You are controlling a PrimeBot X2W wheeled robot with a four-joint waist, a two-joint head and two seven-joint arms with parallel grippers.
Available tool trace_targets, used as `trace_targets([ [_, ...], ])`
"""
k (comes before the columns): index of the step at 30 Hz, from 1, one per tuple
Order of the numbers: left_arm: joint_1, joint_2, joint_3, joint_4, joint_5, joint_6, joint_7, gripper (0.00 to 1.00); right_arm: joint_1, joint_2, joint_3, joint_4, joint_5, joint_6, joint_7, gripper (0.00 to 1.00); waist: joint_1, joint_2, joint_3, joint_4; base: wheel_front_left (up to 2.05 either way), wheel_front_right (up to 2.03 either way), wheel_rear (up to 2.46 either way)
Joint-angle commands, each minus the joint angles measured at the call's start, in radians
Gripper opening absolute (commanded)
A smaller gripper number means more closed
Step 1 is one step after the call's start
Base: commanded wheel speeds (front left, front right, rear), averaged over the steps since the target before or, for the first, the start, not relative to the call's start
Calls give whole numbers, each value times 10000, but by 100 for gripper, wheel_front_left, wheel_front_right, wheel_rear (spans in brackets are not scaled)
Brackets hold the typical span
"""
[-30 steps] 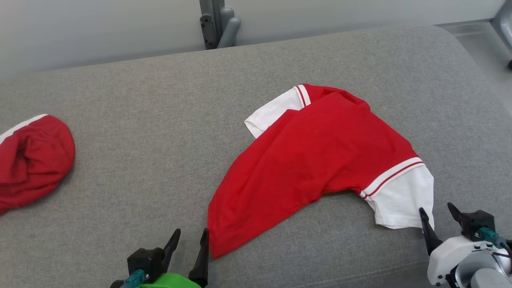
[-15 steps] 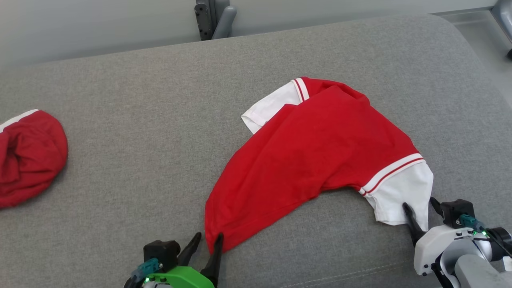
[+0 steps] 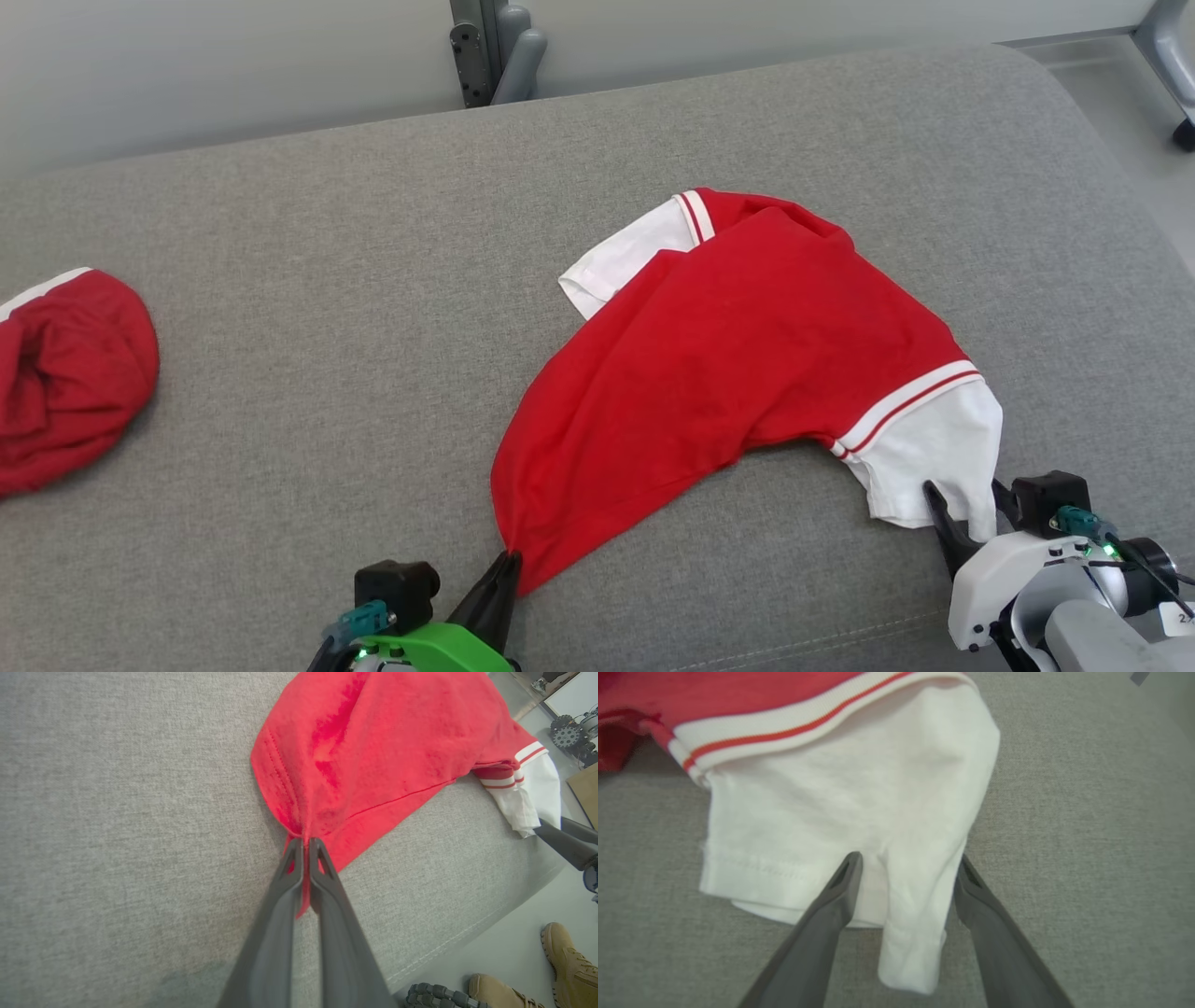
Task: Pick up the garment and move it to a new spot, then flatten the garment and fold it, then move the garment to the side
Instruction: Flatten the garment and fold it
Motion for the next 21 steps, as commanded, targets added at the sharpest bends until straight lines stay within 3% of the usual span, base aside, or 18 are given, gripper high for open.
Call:
trace_targets([
  [1, 3, 65, -4, -13, -101, -56, -16, 0, 65, 15, 107, 20, 225, -14, -29, 0, 0, 0, -30, -9, 0, 0, 0],
  [6, 47, 67, 22, -194, -295, -99, -67, 0, 12, -32, 530, -232, 1176, -14, -32, 0, 0, 0, -117, -41, 0, 0, 0],
  [12, -79, 193, 224, -1285, -923, -209, 219, 0, 2, -187, 880, -1421, 3411, -12, -27, 0, 0, 0, -197, -36, 0, 0, 0],
  [15, -269, 389, 337, -2677, -1476, -272, 632, 0, 68, -534, 1214, -3665, 6069, -6, 310, 0, 0, 0, -235, 5, 0, 0, 0],
  [18, -676, 735, 533, -4324, -2061, -339, 1297, 0, 68, -1671, 901, -6304, 8348, -11, 599, 0, 0, 0, -123, 106, 0, 0, 0],
  [21, -1616, 1068, 899, -5725, -2865, -332, 2301, 0, -470, -2472, 180, -8377, 9875, -4, 797, 0, 0, 0, 258, 243, 0, 0, 0],
])
